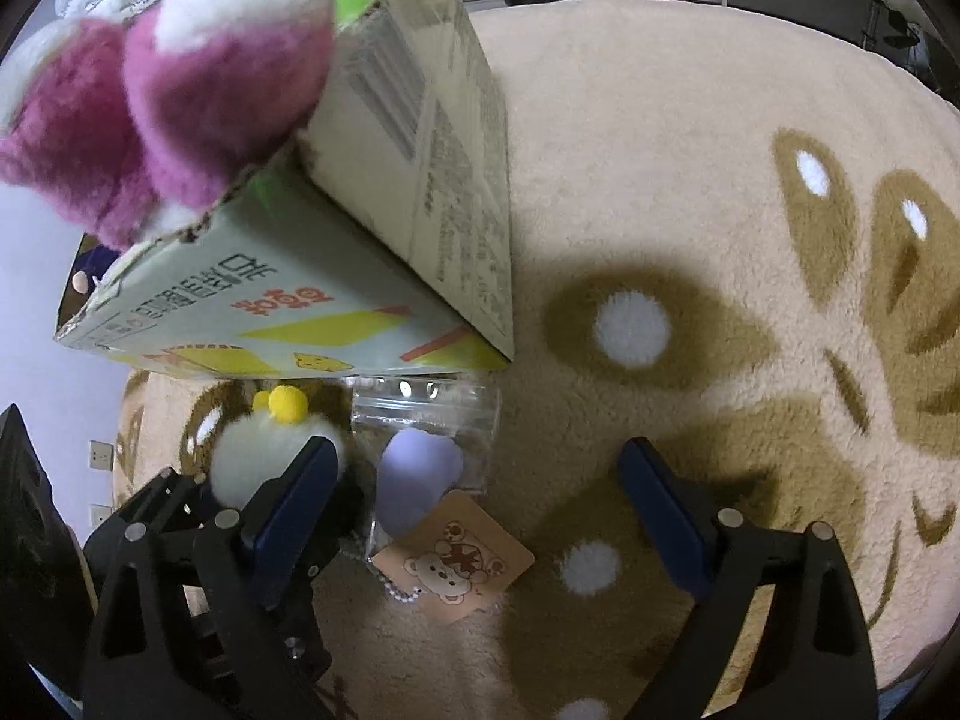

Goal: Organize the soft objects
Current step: 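Grasp the white fluffy keychain with the left tool while the right tool grasps the clear bag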

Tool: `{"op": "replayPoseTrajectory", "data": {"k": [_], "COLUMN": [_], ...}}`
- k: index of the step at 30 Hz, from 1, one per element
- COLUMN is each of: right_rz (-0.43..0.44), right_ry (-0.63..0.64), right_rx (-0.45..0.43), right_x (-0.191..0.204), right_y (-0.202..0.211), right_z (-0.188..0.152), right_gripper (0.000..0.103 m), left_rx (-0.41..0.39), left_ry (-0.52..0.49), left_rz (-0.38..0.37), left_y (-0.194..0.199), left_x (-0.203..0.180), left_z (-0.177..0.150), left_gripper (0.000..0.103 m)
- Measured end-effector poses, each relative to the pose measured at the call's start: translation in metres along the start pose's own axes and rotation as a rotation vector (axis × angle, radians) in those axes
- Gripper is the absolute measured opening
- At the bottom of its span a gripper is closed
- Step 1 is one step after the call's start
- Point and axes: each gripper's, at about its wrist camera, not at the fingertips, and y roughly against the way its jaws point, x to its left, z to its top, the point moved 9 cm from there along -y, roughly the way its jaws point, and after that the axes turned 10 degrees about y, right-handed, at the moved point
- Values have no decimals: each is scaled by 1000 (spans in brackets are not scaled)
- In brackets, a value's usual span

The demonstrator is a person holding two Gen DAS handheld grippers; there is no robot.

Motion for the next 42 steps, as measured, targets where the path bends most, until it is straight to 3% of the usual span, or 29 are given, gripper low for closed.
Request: {"op": "replayPoseTrajectory", "data": {"k": [4,6,9,10,16,21,30,34,35,42], "right_rz": [10,15,43,61,40,8,-24,-7,-3,41], "right_ry": [10,20,31,27,70,65,87,83,85,76], "right_rx": [-12,-18,-19,-13,2,16,2,-24,-33,-49], "right_x": [10,17,32,36,52,53,52,53,54,59], "right_y": [-2,-3,-5,-8,-20,-29,-27,-22,-20,-15], "right_z": [-4,-7,-14,-15,-20,-22,-23,-22,-22,-23], "right_gripper": [98,93,72,70,69,57,53,52,45,44], "left_rx": [18,24,34,37,53,63,71,65,63,56], "left_ry": [39,46,53,53,54,73,115,120,122,129], "left_rz": [-31,-34,-35,-33,-23,-30,-35,-21,-16,12], "left_y": [3,5,8,9,18,20,26,30,31,43], "left_x": [5,8,13,13,18,20,29,33,33,42], "left_z": [-3,-4,-7,-8,-17,-19,-21,-22,-23,-26], "left_gripper": [39,39,39,38,38,37,36,35,35,35]}}
